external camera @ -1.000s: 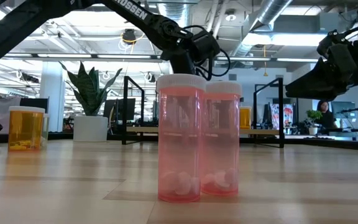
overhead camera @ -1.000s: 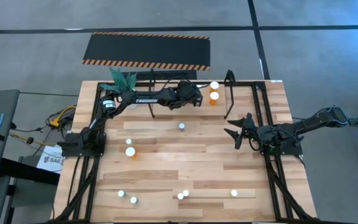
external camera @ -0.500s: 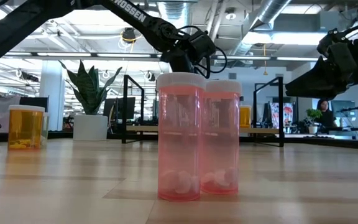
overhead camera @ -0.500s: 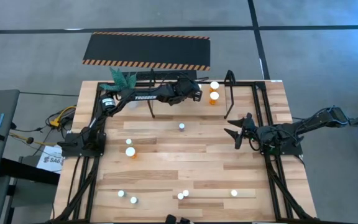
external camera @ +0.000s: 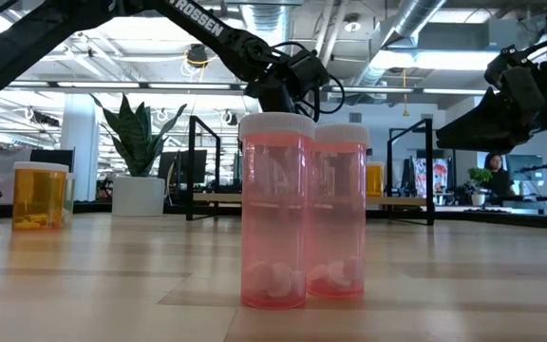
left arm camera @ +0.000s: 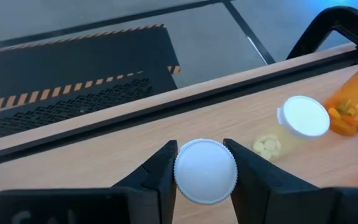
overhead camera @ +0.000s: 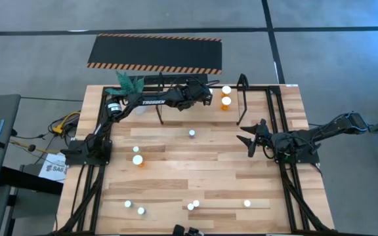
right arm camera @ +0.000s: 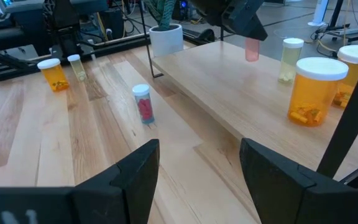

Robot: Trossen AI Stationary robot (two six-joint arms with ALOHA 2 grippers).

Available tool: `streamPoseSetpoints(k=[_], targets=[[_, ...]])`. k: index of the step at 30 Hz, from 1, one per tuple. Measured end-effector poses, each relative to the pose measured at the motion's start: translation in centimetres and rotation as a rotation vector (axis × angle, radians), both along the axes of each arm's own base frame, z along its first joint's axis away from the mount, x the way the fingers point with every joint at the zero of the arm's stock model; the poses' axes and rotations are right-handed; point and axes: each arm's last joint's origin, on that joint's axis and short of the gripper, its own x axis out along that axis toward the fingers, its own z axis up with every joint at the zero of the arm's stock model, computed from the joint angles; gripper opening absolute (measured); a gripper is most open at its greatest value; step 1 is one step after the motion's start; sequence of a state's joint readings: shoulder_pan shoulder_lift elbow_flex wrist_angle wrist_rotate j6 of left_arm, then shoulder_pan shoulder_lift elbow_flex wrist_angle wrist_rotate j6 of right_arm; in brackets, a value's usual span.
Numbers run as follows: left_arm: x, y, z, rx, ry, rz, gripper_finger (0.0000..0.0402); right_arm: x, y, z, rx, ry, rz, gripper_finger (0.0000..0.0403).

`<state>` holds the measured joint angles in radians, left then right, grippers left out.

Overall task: Pick and place medicine bottles onto shelf by color
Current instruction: Put the red pill bottle on the shelf

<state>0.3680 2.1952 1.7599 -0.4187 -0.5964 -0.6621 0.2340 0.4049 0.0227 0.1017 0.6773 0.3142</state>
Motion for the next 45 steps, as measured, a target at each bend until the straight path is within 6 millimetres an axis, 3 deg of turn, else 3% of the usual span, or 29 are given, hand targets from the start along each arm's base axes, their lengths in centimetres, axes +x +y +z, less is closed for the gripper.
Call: streamPoseSetpoints(k=[45], targets=[[-0.7, 1.4, -0.2, -0.057, 0.036, -0.076, 0.0105, 0.0, 0.0, 0.0, 0.000, 0.000, 0.000, 0.0244]])
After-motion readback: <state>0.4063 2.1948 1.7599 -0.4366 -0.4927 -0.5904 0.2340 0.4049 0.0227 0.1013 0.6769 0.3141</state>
